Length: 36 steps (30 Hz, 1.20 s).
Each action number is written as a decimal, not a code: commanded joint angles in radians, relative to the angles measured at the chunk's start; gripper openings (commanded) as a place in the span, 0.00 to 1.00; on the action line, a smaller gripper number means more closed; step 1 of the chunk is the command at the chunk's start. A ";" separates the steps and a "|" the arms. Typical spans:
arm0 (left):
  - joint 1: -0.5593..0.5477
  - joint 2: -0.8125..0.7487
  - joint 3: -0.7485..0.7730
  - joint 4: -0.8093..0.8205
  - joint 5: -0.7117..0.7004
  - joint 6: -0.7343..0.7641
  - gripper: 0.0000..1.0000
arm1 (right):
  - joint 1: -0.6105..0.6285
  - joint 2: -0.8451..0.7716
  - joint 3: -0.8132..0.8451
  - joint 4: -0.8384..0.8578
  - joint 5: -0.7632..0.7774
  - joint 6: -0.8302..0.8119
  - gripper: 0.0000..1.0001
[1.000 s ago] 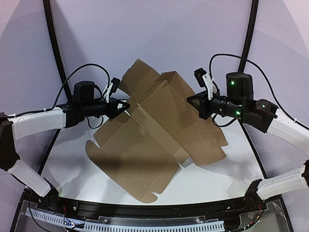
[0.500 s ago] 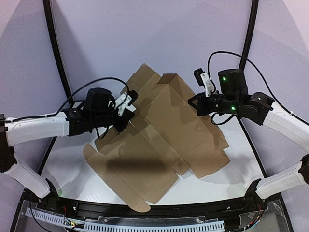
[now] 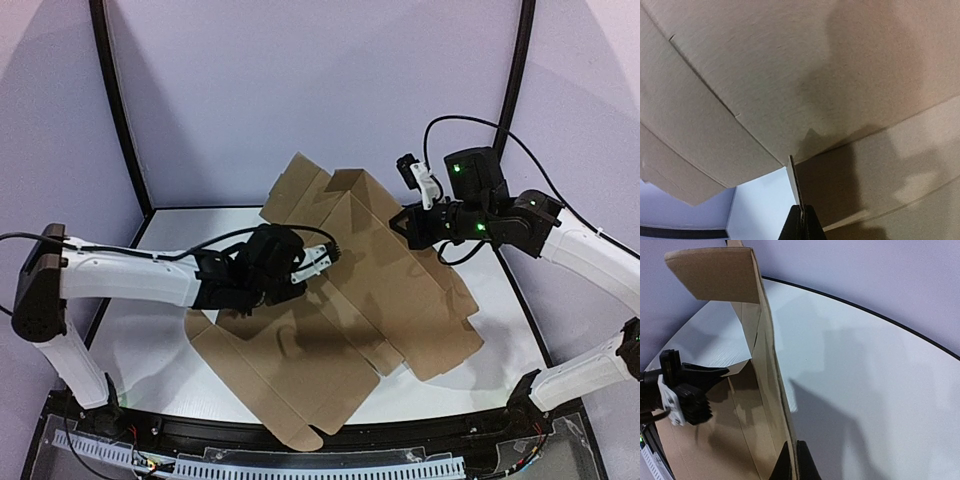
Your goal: Fold the paper box
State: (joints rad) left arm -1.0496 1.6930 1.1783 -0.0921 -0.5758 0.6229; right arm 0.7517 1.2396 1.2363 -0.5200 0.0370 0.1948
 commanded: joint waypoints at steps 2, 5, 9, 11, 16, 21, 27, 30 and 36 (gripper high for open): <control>-0.087 0.056 0.037 -0.001 -0.008 0.124 0.01 | 0.002 -0.002 0.011 0.188 -0.016 0.023 0.00; -0.101 0.091 0.040 0.034 -0.076 0.162 0.01 | 0.003 -0.003 0.007 0.189 -0.011 0.018 0.00; -0.105 0.126 0.043 0.083 -0.147 0.174 0.01 | 0.003 -0.007 0.003 0.186 -0.006 0.008 0.00; -0.105 0.123 0.045 0.086 -0.149 0.147 0.01 | 0.003 -0.011 0.001 0.182 -0.002 0.004 0.00; -0.101 0.083 0.048 0.087 -0.121 0.049 0.04 | 0.003 -0.022 -0.004 0.180 -0.032 -0.071 0.00; -0.070 0.054 0.051 0.065 -0.102 -0.092 0.40 | 0.003 -0.003 0.026 0.155 -0.087 -0.336 0.00; -0.060 -0.038 0.062 0.009 -0.073 -0.200 0.76 | -0.012 0.134 0.120 0.133 -0.010 -0.565 0.00; -0.060 -0.132 0.025 -0.016 -0.029 -0.279 0.88 | -0.031 0.188 0.146 0.147 -0.005 -0.623 0.00; -0.046 -0.378 -0.124 -0.035 -0.105 -0.493 0.99 | -0.035 0.277 0.202 0.151 -0.010 -0.781 0.00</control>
State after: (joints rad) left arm -1.1091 1.4716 1.1435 -0.0842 -0.6446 0.3203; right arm 0.7245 1.4788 1.3768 -0.4190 0.0190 -0.4403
